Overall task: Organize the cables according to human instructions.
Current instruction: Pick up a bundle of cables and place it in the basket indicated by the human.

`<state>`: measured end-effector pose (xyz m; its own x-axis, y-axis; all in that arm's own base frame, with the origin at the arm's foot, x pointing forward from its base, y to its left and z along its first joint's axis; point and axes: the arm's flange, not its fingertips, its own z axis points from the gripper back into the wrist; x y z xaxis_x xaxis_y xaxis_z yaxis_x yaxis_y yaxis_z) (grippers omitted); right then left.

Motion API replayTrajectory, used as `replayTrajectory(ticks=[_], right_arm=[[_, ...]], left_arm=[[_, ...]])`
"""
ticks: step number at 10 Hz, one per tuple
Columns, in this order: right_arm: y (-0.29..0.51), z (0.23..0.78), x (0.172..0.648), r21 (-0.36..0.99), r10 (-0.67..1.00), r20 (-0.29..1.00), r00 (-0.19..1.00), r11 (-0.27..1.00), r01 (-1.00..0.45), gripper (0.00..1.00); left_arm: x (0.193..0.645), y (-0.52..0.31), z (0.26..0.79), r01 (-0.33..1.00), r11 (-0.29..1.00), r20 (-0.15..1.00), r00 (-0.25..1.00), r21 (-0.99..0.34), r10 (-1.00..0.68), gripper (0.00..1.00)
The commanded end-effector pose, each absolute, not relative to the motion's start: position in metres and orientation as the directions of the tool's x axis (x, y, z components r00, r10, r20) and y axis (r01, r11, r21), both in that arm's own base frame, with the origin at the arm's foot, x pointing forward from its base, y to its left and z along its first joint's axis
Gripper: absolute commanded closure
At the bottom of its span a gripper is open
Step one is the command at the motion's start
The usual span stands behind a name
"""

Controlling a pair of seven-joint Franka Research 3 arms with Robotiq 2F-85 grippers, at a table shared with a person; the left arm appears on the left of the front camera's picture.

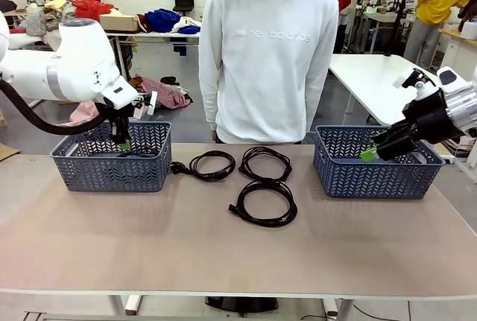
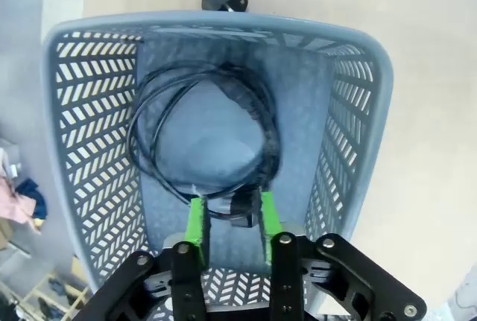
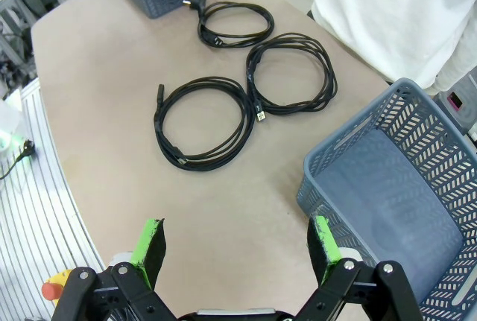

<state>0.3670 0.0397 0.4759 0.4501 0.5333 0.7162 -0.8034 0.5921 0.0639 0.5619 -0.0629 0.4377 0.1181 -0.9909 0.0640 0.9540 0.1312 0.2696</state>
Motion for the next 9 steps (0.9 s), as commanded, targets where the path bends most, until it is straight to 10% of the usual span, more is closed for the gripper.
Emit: replayTrajectory(ticks=[1,2,3,4,5,6,9], right_arm=[[0.0379,0.4746,0.3713,0.06,0.528,0.736,0.423,0.572,-0.818,0.0],[0.0379,0.4746,0.3713,0.06,0.528,0.736,0.423,0.572,-0.818,0.0],[0.0379,0.4746,0.3713,0.06,0.528,0.736,0.423,0.572,-0.818,0.0],[0.0379,0.4746,0.3713,0.06,0.528,0.736,0.423,0.572,-0.818,0.0],[0.0379,0.4746,0.3713,0.06,0.528,0.736,0.423,0.572,-0.818,0.0],[0.0379,0.4746,0.3713,0.06,0.528,0.736,0.423,0.572,-0.818,0.0],[0.0379,0.4746,0.3713,0.06,0.528,0.736,0.423,0.572,-0.818,0.0]], left_arm=[[0.5633,-0.0611,0.444,0.955,0.143,0.057,0.133,0.26,-0.99,0.61],[0.5632,-0.0611,0.4457,0.958,0.143,0.054,0.134,0.25,-0.99,0.27],[0.5634,-0.0605,0.4459,0.96,0.147,0.058,0.137,0.239,-0.989,0.41],[0.5632,-0.0599,0.4454,0.962,0.146,0.062,0.135,0.23,-0.989,0.07],[0.5637,-0.0597,0.4453,0.966,0.145,0.079,0.131,0.213,-0.988,0.22],[0.5639,-0.0601,0.4451,0.969,0.144,0.09,0.128,0.201,-0.988,0.0],[0.5645,-0.0606,0.4443,0.972,0.142,0.101,0.125,0.185,-0.987,0.0]])
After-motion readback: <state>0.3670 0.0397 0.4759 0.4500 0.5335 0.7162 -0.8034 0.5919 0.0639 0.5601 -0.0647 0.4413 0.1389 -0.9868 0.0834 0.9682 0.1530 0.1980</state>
